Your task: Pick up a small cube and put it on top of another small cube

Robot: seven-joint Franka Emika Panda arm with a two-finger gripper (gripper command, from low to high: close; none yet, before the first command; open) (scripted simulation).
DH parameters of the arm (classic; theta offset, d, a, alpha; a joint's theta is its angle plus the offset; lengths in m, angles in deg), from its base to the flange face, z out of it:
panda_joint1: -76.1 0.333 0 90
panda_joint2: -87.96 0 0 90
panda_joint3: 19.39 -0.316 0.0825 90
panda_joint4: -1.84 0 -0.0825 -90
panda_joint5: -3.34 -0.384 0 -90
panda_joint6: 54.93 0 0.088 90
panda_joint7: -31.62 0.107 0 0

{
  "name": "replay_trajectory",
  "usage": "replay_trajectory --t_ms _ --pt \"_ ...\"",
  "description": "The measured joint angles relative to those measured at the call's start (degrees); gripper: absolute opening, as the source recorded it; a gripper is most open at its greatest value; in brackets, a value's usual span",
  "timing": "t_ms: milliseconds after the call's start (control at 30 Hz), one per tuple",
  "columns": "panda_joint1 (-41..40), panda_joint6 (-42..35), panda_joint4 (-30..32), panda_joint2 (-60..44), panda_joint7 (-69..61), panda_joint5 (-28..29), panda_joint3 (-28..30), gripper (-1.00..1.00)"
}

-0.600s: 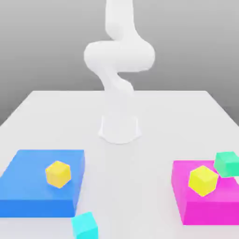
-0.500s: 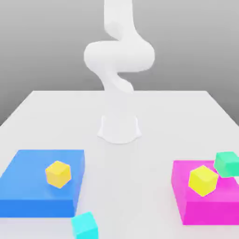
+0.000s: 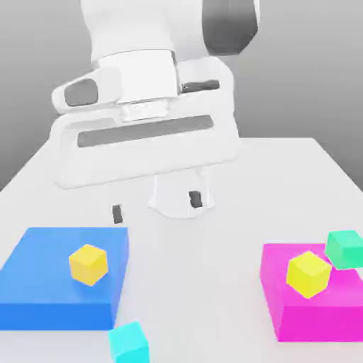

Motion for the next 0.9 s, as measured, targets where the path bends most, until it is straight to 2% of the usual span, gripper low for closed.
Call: replay_trajectory --t_ms 167,333,467,500,733,900 --pt "-0.9 3.8 1.2 -9.8 -6.0 -0.3 0.5 0.0" --pt "-2.0 8.3 2.2 -18.9 -9.6 2.3 1.2 0.0" --pt "-5.0 14.4 0.8 -27.2 -12.8 -1.1 -2.5 0.0" --pt "-5.8 15.6 0.5 -28.7 -13.4 -1.9 -3.3 -1.0" --pt "-5.8 15.5 0.5 -28.7 -13.4 -1.8 -3.4 -1.0" --pt "-2.5 8.4 2.5 -19.6 -9.9 3.4 -0.2 -1.0"
